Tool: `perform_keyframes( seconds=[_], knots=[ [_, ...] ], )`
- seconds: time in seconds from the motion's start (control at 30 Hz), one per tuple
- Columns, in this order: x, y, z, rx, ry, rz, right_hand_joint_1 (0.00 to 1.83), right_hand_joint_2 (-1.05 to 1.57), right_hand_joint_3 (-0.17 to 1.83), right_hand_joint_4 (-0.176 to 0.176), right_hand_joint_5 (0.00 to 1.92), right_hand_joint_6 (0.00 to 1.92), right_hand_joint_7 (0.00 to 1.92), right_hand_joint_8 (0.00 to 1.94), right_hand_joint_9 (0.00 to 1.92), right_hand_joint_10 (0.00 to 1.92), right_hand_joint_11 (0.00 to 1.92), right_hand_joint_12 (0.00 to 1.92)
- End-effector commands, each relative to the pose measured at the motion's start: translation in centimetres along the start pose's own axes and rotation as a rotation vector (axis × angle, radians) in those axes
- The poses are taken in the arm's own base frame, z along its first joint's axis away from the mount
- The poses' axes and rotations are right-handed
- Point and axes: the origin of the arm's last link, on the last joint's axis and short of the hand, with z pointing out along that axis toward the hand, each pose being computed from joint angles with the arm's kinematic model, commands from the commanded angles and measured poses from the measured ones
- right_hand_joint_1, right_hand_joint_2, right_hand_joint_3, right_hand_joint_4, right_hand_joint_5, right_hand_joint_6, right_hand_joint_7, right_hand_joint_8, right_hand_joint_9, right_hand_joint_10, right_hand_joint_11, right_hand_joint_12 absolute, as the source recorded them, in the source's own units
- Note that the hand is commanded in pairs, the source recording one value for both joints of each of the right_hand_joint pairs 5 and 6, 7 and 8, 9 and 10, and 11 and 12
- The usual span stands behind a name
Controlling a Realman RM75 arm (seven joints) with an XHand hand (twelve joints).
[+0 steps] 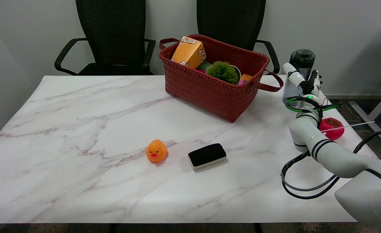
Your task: Pick up the black bottle.
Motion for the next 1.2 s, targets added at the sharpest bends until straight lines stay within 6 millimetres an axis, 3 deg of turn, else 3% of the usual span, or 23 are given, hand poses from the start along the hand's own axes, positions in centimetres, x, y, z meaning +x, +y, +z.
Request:
perform_keyframes(
  seconds=[0.03, 0.2, 0.33, 0.47, 0.53, 0.63, 0.83, 1.2],
  knots=[
    [-0.3, 0.4, 0.1, -0.016, -0.016, 0.002, 1.01, 0.79, -0.17, 0.0, 0.0, 0.0, 0.0, 0.0, 0.0, 0.0, 0.17, 0.17],
    [0.1, 0.8, 0.0, -0.023, -0.006, -0.001, 1.05, 0.84, -0.17, 0.0, 0.0, 0.0, 0.0, 0.0, 0.09, 0.09, 0.21, 0.21],
    [0.7, 1.0, -0.1, -0.019, 0.02, -0.001, 1.07, 0.89, -0.12, 0.0, 0.02, 0.02, 0.28, 0.28, 0.26, 0.26, 0.27, 0.27],
    [1.2, 1.0, -0.2, -0.007, 0.046, -0.007, 1.08, 0.95, -0.08, 0.0, 0.47, 0.47, 0.71, 0.71, 0.52, 0.52, 0.44, 0.44],
    [1.4, 0.9, -0.2, 0.002, 0.055, 0.006, 1.08, 0.98, -0.08, 0.0, 0.85, 0.85, 0.98, 0.98, 0.69, 0.69, 0.52, 0.52],
    [1.6, 0.9, -0.3, 0.014, 0.067, 0.028, 1.07, 0.99, -0.06, 0.0, 0.9, 0.9, 1.09, 1.09, 0.74, 0.74, 0.53, 0.53],
    [1.9, 0.5, -0.6, 0.045, 0.087, 0.044, 1.08, 0.99, -0.05, 0.0, 0.95, 0.95, 1.15, 1.15, 0.8, 0.8, 0.58, 0.58],
    [2.1, -3.4, -1.7, 0.223, 0.117, 0.071, 1.07, 0.96, -0.02, 0.0, 0.93, 0.93, 1.14, 1.14, 0.81, 0.81, 0.6, 0.6]
  ],
)
